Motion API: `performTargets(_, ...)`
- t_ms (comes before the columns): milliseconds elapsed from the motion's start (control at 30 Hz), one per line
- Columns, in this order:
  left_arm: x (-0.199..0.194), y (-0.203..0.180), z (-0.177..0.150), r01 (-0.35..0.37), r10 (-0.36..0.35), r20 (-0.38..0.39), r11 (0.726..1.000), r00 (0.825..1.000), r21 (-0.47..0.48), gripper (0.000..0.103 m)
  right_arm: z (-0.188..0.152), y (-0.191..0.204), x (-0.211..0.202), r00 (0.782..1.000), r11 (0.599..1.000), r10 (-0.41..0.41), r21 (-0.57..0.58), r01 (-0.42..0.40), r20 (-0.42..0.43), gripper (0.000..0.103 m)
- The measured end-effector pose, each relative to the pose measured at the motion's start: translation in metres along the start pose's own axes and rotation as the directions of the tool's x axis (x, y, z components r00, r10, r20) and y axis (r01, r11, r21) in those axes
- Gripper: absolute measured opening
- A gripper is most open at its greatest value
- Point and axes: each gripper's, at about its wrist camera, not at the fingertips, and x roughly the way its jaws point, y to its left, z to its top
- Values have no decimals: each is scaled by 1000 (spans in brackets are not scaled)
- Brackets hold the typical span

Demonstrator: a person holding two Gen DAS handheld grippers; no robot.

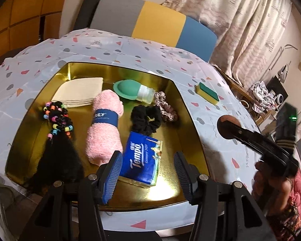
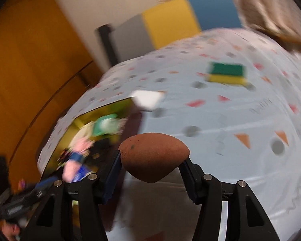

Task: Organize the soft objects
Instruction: 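Lower the brown egg-shaped sponge into the gold tray and open the right gripper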

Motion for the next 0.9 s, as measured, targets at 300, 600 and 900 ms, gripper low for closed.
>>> performTargets(300,-8,15,8,-16,17,28,999,999,-50,54,-10,99,7,993,901,3,-430,-53,-116,60)
performTargets(600,-9,28,11,-29,32,29,994,999,-106,54,-30,121,30,958,799,-82,-593,-102,-274,69)
performTargets(900,-7,27,8,-28,30,20,994,999,-107,54,-25,108,20,973,855,-57,-515,-68,-223,79)
